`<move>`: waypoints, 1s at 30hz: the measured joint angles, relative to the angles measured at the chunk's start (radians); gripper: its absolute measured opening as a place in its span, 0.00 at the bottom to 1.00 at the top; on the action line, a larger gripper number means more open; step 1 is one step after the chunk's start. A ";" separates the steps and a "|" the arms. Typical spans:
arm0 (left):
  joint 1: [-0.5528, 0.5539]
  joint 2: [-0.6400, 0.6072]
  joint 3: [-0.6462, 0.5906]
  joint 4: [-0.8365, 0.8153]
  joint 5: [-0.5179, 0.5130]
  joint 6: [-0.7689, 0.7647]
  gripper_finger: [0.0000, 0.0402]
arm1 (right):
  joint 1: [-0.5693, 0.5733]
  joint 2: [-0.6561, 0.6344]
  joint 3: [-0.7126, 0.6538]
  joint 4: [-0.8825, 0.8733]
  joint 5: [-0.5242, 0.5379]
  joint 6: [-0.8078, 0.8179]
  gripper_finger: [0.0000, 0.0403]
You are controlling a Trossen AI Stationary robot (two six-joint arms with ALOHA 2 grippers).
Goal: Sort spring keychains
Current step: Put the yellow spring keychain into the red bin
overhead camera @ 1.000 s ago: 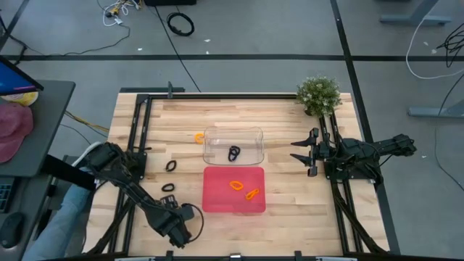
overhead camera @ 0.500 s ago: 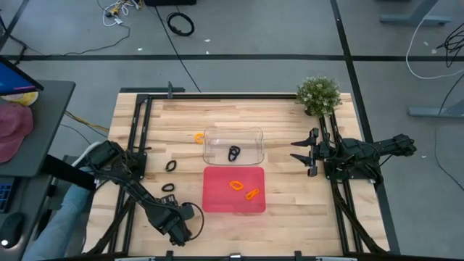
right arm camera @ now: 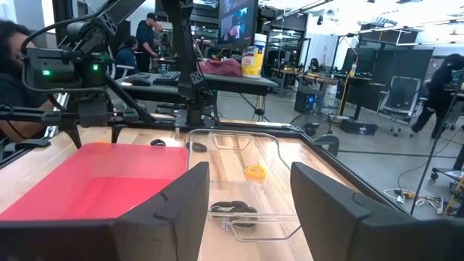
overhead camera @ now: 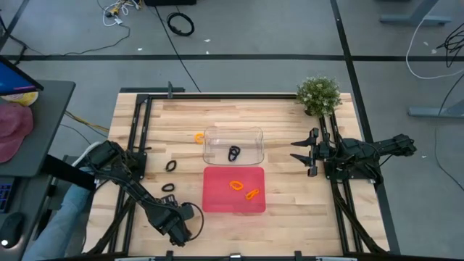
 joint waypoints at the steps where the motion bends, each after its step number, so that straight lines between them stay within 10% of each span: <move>1: 0.000 0.000 0.000 0.000 0.000 -0.001 0.80 | 0.000 0.000 0.000 0.000 0.000 0.000 0.49; 30: -0.048 0.000 0.000 0.004 0.020 -0.075 0.80 | 0.000 0.000 0.000 0.000 0.000 0.000 0.49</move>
